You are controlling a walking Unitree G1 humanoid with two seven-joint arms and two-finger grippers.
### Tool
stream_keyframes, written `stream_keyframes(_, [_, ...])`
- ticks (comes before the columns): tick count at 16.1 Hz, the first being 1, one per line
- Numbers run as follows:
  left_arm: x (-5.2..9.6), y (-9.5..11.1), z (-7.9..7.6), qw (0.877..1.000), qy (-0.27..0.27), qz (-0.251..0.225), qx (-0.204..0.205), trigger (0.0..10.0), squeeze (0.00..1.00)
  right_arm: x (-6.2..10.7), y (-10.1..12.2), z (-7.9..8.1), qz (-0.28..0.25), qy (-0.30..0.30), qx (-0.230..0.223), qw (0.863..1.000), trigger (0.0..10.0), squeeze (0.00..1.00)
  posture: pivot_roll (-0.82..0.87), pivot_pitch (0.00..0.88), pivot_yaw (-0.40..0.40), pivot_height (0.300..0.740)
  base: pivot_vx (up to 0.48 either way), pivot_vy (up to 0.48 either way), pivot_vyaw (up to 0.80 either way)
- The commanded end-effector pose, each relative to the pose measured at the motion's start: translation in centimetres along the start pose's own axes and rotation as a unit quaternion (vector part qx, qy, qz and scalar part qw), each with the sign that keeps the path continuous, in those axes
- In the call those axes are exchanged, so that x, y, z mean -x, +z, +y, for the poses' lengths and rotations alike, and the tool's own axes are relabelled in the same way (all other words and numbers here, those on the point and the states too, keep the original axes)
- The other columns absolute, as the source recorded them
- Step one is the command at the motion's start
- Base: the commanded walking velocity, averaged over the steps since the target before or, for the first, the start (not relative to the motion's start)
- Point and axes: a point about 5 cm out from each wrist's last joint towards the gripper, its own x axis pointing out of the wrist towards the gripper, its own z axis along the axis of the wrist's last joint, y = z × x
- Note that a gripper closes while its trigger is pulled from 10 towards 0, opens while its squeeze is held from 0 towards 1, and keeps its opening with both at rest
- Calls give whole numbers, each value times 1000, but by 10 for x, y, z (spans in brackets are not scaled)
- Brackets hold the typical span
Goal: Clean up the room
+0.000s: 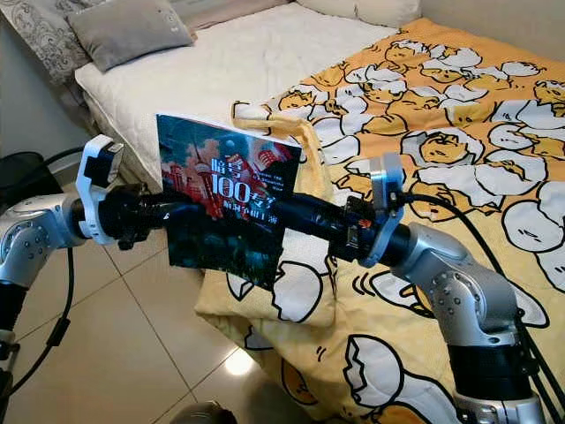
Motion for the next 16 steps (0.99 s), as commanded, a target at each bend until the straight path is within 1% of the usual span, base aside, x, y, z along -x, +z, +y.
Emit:
stream_keyframes(1, [2,-2,1,1000,6,14,2,0,0,-8,9,6,-14,35,14,999,0,0,-1,0,49,740,0,0,0])
stream_keyframes(8, [3,0,1,1000,6,13,0,0,0,-11,8,5,-26,27,16,999,0,0,2,0,55,740,0,0,0])
stream_keyframes(9, [3,2,0,1000,4,13,-2,0,0,-11,8,5,-24,22,21,999,4353,0,0,0,58,740,0,0,0])
stream_keyframes(10, [3,2,0,1000,4,13,-2,0,0,-11,8,5,-24,22,21,999,4353,0,0,0,58,740,0,0,0])
stream_keyframes(11, [3,4,-1,1000,1,13,-6,0,0,-12,6,4,-20,17,25,999,10000,0,-5,0,63,740,0,0,0])
stream_keyframes(12, [3,6,-2,1000,-1,13,-11,0,0,-13,5,4,-16,17,23,999,10000,408,-5,0,63,740,0,0,0])
stream_keyframes(13, [2,10,-3,1000,-6,13,-19,0,0,-15,2,4,-12,16,20,1000,10000,1000,-4,0,63,740,0,0,0])
stream_keyframes(16, [-2,18,-8,999,-24,14,-37,0,0,-18,0,3,-10,15,20,1000,10000,1000,-2,0,63,740,0,0,0])
